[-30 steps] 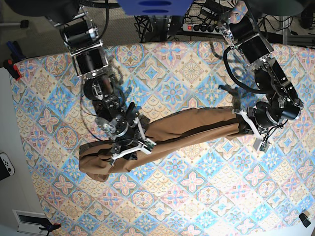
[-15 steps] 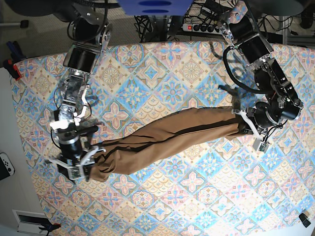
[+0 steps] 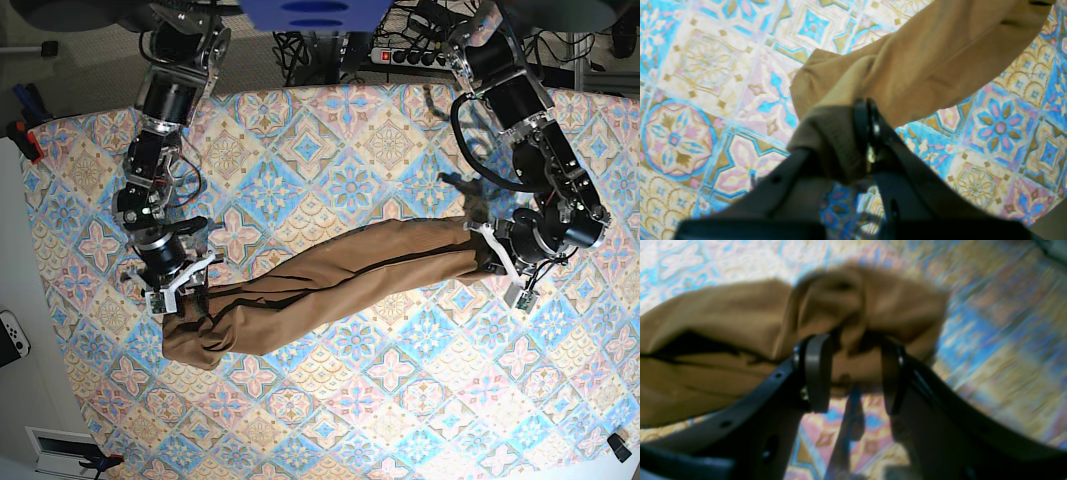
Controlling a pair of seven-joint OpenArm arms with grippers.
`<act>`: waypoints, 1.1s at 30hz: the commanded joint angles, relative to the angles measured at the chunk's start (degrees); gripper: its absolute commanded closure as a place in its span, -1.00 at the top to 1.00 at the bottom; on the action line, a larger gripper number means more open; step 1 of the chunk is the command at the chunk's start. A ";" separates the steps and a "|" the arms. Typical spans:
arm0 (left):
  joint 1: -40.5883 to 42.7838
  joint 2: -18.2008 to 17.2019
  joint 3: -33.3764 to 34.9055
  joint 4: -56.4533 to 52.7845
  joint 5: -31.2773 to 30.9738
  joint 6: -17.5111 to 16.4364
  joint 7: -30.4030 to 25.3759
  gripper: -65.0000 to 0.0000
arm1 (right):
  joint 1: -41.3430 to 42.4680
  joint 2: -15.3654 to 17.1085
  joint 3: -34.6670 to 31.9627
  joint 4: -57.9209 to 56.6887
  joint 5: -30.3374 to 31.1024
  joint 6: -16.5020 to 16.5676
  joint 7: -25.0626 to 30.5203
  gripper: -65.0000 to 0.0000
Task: Layout the t-shirt on the table in an organized manner, then fold the t-shirt properly
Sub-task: 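Lift the shirt with both grippers and drag it across the table, then hold the shirt with the left gripper and reposition the right gripper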
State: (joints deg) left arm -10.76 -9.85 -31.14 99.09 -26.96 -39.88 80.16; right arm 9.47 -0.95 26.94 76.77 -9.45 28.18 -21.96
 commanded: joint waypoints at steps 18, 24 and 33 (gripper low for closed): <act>-1.06 -0.66 0.06 0.82 -0.78 0.10 -1.00 -1.00 | 7.98 6.36 0.01 -14.22 8.62 0.17 2.13 -0.28; -1.06 -0.66 0.06 0.82 -0.78 0.10 -1.00 -1.00 | 11.40 6.97 0.01 -18.71 8.62 0.17 4.24 -0.28; -1.06 -0.83 0.06 0.82 -0.78 0.10 -1.00 -1.00 | 13.43 7.15 -0.35 -25.65 8.44 0.26 7.49 -0.28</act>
State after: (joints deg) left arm -10.76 -10.17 -31.14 99.09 -26.94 -39.88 80.16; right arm 20.05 5.69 26.68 49.76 -2.35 27.88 -17.10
